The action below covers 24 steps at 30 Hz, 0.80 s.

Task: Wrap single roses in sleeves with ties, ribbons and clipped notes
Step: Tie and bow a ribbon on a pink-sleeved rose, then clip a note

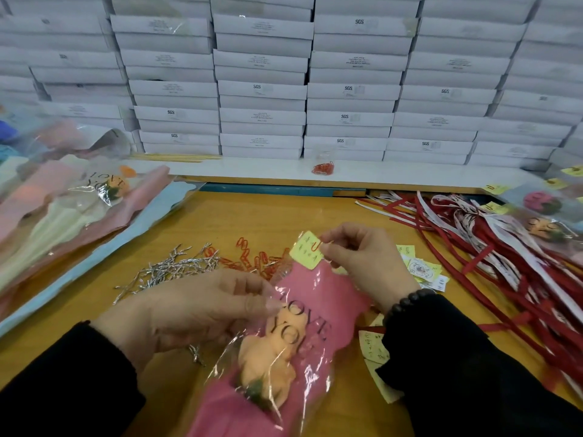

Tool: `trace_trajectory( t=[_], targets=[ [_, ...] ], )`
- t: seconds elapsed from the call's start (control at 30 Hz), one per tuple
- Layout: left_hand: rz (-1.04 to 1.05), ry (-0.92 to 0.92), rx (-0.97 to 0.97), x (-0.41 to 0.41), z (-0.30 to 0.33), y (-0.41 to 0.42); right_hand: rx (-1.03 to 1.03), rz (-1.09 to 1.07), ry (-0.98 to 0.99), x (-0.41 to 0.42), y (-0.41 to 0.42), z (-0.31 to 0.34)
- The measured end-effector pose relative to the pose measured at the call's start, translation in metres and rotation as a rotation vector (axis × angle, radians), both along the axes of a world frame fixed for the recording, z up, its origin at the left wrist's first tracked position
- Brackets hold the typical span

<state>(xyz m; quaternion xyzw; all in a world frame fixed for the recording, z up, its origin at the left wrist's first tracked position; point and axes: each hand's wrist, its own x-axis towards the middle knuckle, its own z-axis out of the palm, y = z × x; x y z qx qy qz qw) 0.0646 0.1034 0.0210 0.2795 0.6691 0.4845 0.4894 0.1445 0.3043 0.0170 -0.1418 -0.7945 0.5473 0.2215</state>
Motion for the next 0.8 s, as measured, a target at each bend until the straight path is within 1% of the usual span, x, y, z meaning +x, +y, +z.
trace_trajectory(
  t=[0.07, 0.13, 0.2, 0.27, 0.3, 0.33, 0.37, 0.43, 0.53, 0.6, 0.67, 0.8],
  targets=[
    [-0.113, 0.015, -0.007, 0.0, -0.002, 0.0, 0.063, -0.054, 0.015, 0.002, 0.007, 0.0],
    [-0.133, 0.028, 0.012, 0.0, -0.005, 0.002, 0.194, -0.145, 0.033, 0.003, 0.01, 0.001],
    [-0.062, 0.01, 0.051, 0.0, -0.006, 0.005, 0.344, -0.275, 0.103, 0.005, 0.008, 0.003],
    [0.088, -0.032, 0.112, 0.0, -0.006, 0.007, 0.407, -0.336, 0.215, 0.008, 0.0, 0.011],
    [0.178, -0.064, 0.151, -0.001, -0.006, 0.008, 0.416, -0.327, 0.243, 0.009, -0.005, 0.014],
    [0.267, -0.084, 0.186, -0.001, -0.006, 0.009, 0.421, -0.285, 0.223, 0.01, -0.009, 0.018],
    [0.35, -0.086, 0.211, -0.003, -0.007, 0.01, 0.419, -0.209, 0.154, 0.011, -0.013, 0.021],
    [0.484, -0.045, 0.224, -0.007, -0.008, 0.01, 0.392, 0.02, -0.07, 0.014, -0.025, 0.029],
    [0.601, 0.036, 0.253, -0.013, -0.01, 0.01, 0.314, 0.415, -0.439, 0.018, -0.043, 0.033],
    [0.666, 0.074, 0.291, -0.014, -0.013, 0.011, 0.298, 0.571, -0.577, 0.018, -0.055, 0.028],
    [0.733, 0.096, 0.329, -0.013, -0.014, 0.012, 0.249, 0.616, -0.614, 0.017, -0.062, 0.021],
    [0.848, 0.086, 0.399, -0.016, -0.014, 0.013, 0.128, 0.552, -0.505, 0.013, -0.065, 0.013]
  ],
)
